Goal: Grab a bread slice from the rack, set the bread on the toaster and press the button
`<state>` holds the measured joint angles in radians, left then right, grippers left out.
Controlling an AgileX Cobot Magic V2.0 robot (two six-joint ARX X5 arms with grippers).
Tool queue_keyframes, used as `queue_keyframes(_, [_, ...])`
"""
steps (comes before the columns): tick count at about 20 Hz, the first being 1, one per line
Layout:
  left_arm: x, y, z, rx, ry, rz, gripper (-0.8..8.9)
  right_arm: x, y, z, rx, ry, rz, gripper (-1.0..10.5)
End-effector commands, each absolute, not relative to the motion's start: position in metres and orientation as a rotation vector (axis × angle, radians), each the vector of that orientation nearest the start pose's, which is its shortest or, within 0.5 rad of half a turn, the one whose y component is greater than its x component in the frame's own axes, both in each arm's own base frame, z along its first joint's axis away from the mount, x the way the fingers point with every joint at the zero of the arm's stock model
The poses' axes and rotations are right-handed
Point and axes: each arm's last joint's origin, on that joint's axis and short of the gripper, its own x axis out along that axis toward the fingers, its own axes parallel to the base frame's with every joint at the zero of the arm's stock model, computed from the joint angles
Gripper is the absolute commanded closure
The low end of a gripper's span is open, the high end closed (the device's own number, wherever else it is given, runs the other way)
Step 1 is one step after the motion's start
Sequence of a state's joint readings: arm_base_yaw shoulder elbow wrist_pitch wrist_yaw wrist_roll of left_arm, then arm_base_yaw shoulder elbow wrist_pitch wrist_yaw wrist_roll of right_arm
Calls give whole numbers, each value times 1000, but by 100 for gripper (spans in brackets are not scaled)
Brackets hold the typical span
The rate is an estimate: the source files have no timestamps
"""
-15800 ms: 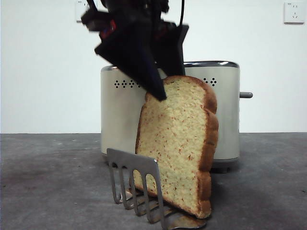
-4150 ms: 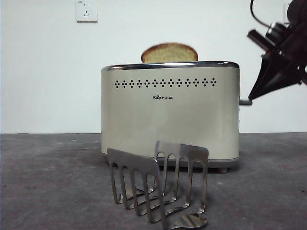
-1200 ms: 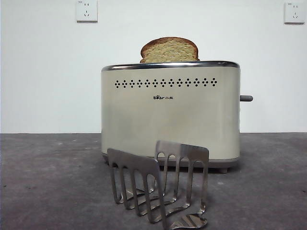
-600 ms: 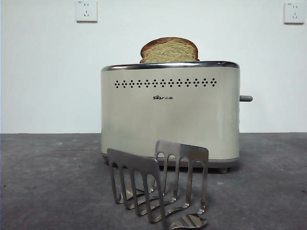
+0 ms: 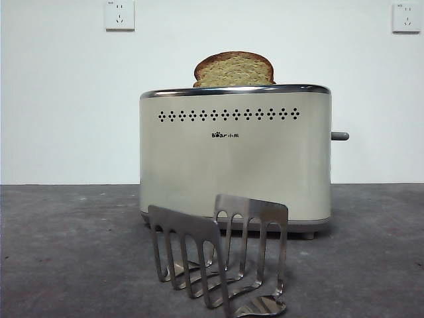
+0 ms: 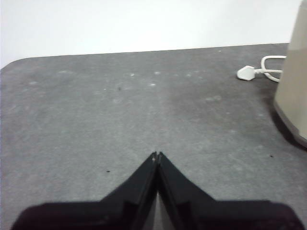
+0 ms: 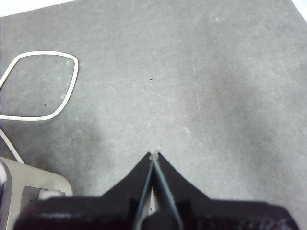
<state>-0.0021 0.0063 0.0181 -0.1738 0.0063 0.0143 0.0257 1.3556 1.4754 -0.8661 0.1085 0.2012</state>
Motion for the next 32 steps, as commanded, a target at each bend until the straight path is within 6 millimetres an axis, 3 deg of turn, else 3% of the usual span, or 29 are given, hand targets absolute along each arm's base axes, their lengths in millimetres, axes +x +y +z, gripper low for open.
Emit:
queue_keyframes(1, [96,1,150,6,162,0,817,272,4,385,136,731,-155,946])
queue_keyframes(8, [96,0,150,6,166,-1,817,266,1,387,138,721,-173,946])
queue_keyframes(10, [97,0,149,6,169,-1,817,246,-6,390,116,635,-275,946])
queue_keyframes(13, [97,1,149,6,176,-1,817,185,4,383,152,372,-158,946])
queue_keyframes(15, [97,0,148,6,181,-1,817,151,4,362,174,225,-108,946])
queue_keyframes(17, [97,0,148,6,184,-1,817,129,-2,332,126,180,-259,946])
queue_keyframes(19, [97,1,148,6,185,-1,817,113,-5,298,50,255,-361,946])
queue_keyframes(22, [98,0,148,6,191,-1,817,96,-8,271,-2,218,-406,946])
queue_keyframes(26, [98,1,147,6,195,0,817,87,-9,232,48,46,-440,946])
queue_keyframes(32, [98,0,147,6,205,-1,817,94,-2,195,38,-11,-195,946])
